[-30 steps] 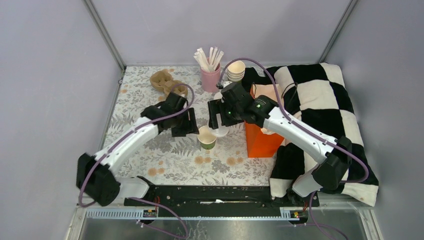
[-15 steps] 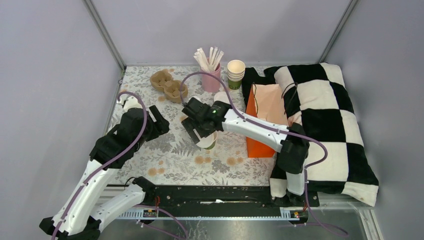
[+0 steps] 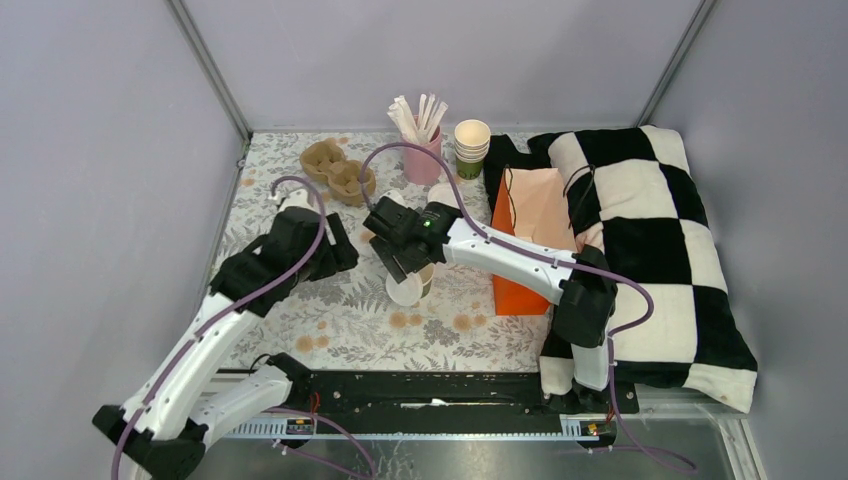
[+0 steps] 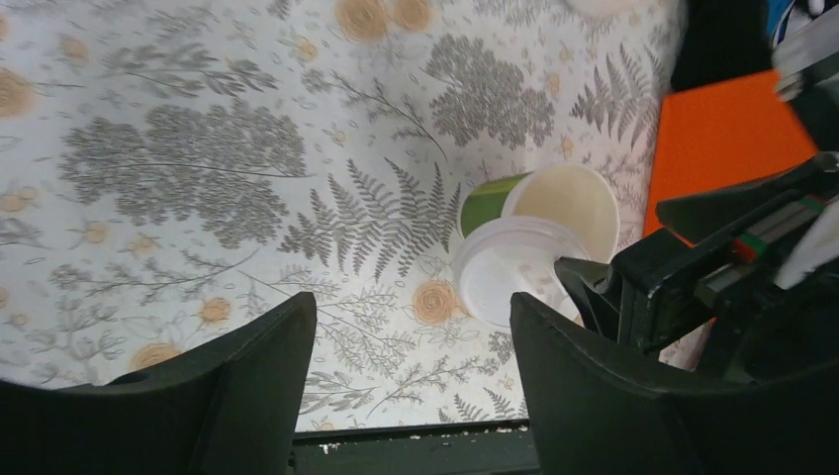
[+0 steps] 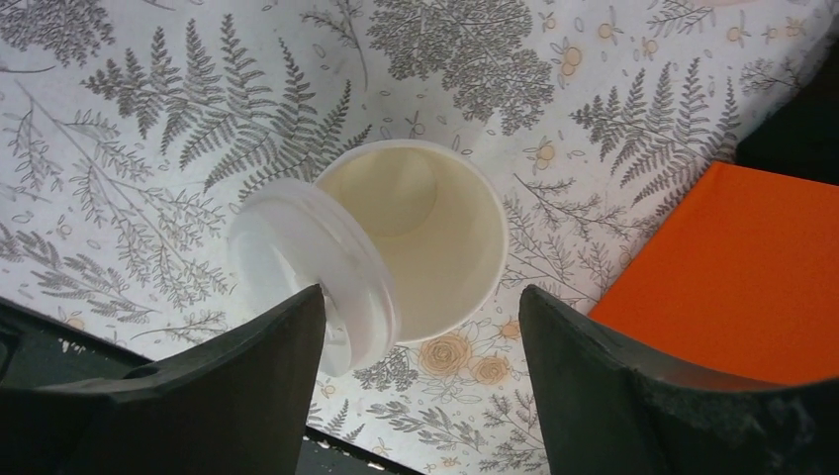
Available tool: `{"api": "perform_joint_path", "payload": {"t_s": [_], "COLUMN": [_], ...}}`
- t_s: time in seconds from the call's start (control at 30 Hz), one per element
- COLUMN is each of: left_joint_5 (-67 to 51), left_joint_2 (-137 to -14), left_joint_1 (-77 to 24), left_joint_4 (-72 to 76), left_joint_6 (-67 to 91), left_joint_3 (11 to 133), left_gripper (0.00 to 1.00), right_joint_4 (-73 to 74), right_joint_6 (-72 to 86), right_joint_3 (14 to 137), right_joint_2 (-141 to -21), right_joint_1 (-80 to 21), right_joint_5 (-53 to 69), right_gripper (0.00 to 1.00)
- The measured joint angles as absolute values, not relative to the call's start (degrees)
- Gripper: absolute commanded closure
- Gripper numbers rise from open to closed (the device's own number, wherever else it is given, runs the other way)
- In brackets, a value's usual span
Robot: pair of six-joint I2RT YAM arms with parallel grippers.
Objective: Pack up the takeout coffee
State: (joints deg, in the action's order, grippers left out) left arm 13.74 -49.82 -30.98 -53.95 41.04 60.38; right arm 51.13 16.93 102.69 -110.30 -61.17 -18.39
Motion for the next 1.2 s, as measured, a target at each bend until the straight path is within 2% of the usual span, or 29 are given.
{"api": "perform_joint_path", "payload": {"t_s": [0.33, 0.43, 0.63, 0.8, 0.87, 1.2], "left_joint_5": [3.53, -0.69, -16.99, -28.47, -31.81, -38.76], "left_joint_2": [-54.08, -54.54, -58.63, -61.95, -61.93, -64.75], "left_joint_1": [-30.74, -29.63, -20.64, -15.73, -15.66, -15.66], "left_joint_4": [-50.02, -48.21, -41.91, -37.93, -36.32, -31.83], "left_joint_6": [40.49, 40.80, 40.32, 40.38, 40.60, 40.86], "left_joint_3": [56.18, 54.17, 48.71, 44.38, 43.46, 43.48], "left_gripper": [0.37, 0.38, 0.41, 0.32, 0.31, 0.41], "right_joint_4": [51.27, 50.72, 50.02, 49.78, 49.41, 48.49], "right_joint_6": [16.88, 16.84, 16.67, 16.43, 16.27, 15.42], "right_joint_3": [102.78, 101.73, 99.26, 98.59, 98.43, 98.37], "right_joint_2": [-110.08, -109.69, -109.65, -109.56, -109.36, -108.81], "right_joint_1": [-60.38, -60.14, -59.31, -58.74, -58.65, -58.35], "right_joint_5": [-21.54, -21.56, -21.54, -21.52, -21.50, -21.37], "right_gripper": [0.24, 0.24, 0.24, 0.24, 0.24, 0.24]}}
